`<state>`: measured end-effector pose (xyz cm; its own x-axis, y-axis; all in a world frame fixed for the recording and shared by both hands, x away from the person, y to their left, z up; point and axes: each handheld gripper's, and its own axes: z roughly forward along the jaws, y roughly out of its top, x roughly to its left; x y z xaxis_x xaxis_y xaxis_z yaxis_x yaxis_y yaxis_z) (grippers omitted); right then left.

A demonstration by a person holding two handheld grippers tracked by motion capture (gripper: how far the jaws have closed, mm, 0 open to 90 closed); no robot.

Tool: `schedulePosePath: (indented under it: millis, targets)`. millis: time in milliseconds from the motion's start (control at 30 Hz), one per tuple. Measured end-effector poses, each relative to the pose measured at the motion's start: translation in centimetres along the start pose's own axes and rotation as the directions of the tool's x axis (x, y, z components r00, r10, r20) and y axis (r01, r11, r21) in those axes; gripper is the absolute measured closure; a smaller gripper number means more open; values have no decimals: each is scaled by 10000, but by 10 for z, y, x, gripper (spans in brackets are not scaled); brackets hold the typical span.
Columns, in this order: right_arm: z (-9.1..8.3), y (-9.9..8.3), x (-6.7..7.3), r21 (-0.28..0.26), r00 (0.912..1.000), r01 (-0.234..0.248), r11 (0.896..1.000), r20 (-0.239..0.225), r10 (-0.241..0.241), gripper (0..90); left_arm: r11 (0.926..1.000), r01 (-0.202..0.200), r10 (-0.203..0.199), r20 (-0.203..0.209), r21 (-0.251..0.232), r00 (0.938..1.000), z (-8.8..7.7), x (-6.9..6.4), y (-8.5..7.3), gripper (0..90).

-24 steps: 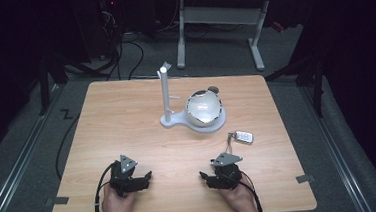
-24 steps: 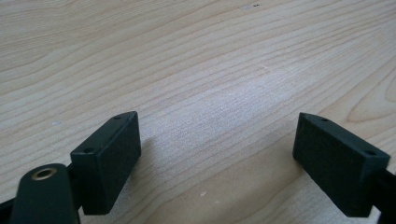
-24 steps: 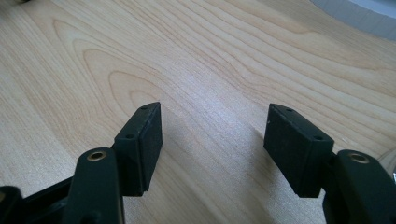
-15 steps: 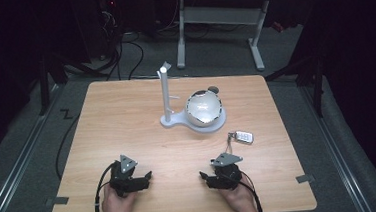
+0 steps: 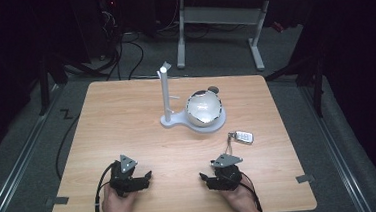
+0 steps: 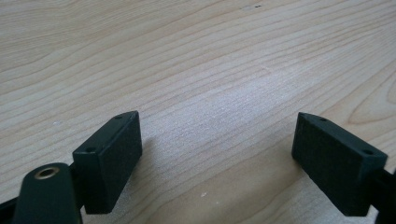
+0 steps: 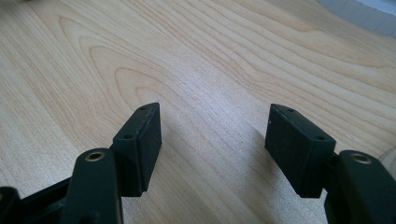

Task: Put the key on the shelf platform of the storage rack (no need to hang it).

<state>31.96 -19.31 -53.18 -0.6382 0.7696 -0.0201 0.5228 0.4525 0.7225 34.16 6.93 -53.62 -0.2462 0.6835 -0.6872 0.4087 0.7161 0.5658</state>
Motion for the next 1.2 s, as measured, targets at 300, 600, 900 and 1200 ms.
schedulePosePath:
  millis: [300, 600, 900, 1200]
  targets:
    - [0, 0, 0, -16, 10000, -3, 10000, 26, 3, 367, 10000, -10, 10, 28, 9, 10000, 0, 0, 0, 166]
    - [-2, -2, -4, 1, 9996, -181, 9998, 200, 181, 386, 10000, -44, 44, 28, 3, 10000, 0, 0, 0, 165]
    - [-18, -4, -5, -135, 9995, -37, 9999, 318, 42, 420, 10000, 41, -41, -14, 19, 10000, 0, 0, 0, 162]
    - [-34, -4, -21, -564, 9970, -554, 9969, 502, 583, 433, 9998, -61, 59, 63, 199, 10000, 1, -1, -1, 135]
